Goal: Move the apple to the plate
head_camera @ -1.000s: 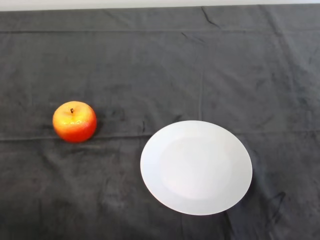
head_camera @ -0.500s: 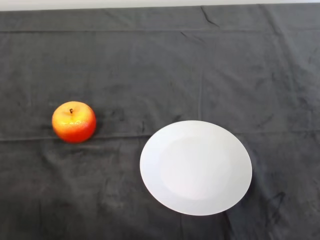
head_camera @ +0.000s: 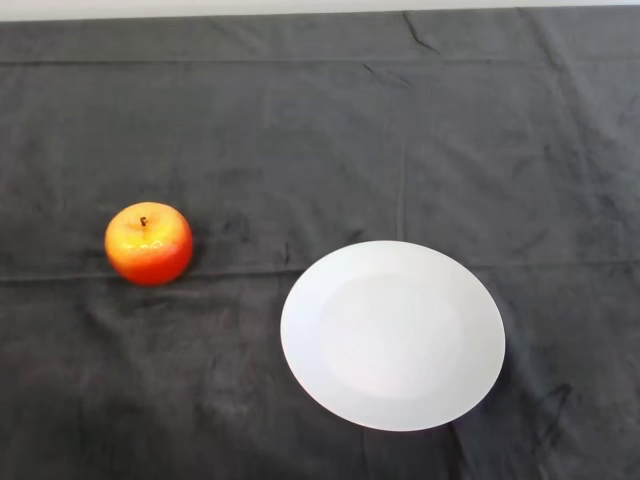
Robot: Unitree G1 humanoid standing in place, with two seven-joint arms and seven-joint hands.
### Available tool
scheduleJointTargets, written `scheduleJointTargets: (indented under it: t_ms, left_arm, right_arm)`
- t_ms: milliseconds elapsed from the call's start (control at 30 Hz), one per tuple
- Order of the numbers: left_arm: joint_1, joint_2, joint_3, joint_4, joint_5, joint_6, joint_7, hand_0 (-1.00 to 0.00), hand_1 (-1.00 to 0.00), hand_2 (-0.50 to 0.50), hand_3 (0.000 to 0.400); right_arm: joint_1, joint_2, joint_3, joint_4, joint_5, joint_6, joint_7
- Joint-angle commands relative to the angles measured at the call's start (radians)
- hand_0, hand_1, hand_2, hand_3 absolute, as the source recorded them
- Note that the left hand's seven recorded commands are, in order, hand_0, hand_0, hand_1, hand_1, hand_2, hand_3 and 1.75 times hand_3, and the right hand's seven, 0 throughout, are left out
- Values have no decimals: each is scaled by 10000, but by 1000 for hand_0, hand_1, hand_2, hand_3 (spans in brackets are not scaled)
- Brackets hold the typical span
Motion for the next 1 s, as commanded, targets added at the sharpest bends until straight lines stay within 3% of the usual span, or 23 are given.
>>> scheduleJointTargets:
  t_ms: [33, 733, 1000]
  left_arm:
    - [-430, -54, -197, -497, 432, -200, -174, 0, 0, 0, 0]
    - [-709, -1269, -1679, -396, 1995, -75, -975, 0, 0, 0, 0]
    - [-620, -1466, -2126, -359, 2189, 164, -1834, 0, 0, 0, 0]
  right_arm:
    - [307, -221, -68, 165, 67, -68, 42]
    - [316, -211, -65, 142, 67, -69, 35]
    - [319, -207, -64, 133, 68, -69, 32]
